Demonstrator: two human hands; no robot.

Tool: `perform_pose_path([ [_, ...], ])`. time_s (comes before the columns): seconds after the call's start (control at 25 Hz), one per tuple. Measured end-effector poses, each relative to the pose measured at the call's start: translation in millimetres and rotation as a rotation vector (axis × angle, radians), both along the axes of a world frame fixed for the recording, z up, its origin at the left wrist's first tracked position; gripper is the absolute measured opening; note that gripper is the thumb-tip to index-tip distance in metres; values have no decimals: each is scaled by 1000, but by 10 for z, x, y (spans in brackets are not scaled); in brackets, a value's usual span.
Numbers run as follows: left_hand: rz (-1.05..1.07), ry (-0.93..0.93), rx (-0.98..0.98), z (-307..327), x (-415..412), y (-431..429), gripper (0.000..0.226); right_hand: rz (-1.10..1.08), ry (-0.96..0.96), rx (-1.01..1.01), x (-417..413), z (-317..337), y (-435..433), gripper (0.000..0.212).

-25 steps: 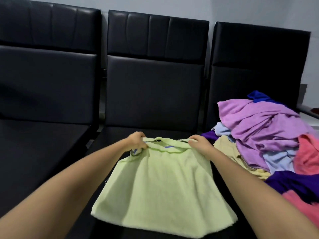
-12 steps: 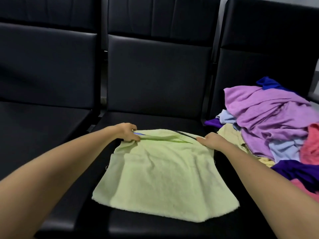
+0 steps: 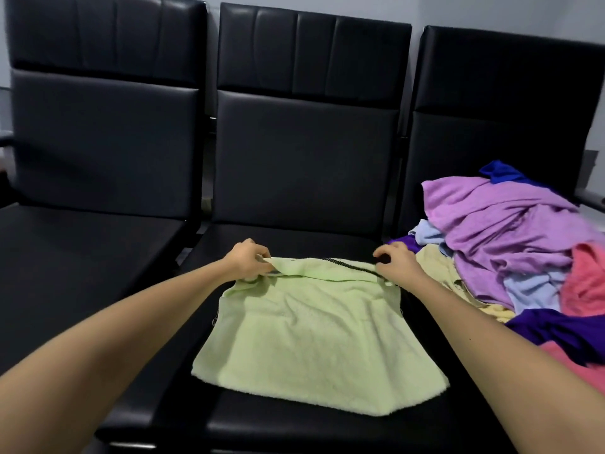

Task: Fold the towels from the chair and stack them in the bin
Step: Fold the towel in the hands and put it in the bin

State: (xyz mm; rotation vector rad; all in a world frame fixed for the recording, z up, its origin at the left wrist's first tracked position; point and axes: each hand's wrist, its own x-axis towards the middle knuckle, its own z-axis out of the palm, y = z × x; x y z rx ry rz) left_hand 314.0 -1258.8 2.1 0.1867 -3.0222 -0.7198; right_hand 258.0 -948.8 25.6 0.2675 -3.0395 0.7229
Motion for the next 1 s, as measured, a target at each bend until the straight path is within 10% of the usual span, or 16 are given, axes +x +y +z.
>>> perform_pose_path([
  [0.16,-131,93,365,191,91,184,18,385,-8,200,281,70,-321,49],
  [0.44,-300,-610,1013,573,299,219,34,372,-22,183,256,-138,-512,13],
  [0.64,-296,-813,871,417,334,-115,80,315,38,-269,143,-63,-185,23],
  [0.76,-345,-776,871,372,310,-131,57,233,58,-560,179,151,-190,26],
  [0.88,-285,-587,924,412,197,-133,44,181,60,-467,100,309,-142,16],
  [1.0,-49,-195,510,353,-28,-68,24,135,41,-224,-61,312,-114,6],
])
